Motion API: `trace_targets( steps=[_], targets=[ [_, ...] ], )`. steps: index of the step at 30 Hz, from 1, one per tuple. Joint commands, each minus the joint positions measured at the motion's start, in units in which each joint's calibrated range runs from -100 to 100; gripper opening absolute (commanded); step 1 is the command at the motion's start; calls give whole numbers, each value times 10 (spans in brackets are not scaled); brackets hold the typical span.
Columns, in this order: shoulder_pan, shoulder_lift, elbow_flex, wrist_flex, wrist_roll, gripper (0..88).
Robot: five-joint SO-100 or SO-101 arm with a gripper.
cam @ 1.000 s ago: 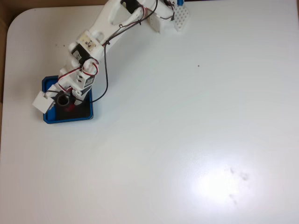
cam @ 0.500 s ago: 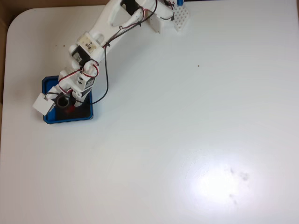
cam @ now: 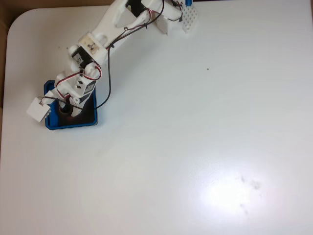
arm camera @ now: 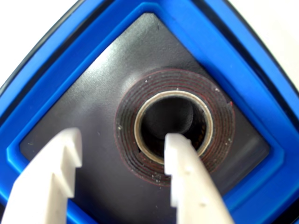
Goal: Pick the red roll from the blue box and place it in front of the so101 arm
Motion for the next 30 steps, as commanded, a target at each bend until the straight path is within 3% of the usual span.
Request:
trace_targets(
  steps=[1, 30],
  targets=[
    [4, -9, -37, 2, 3, 165],
    [2, 79, -36, 1, 1, 155]
  ],
)
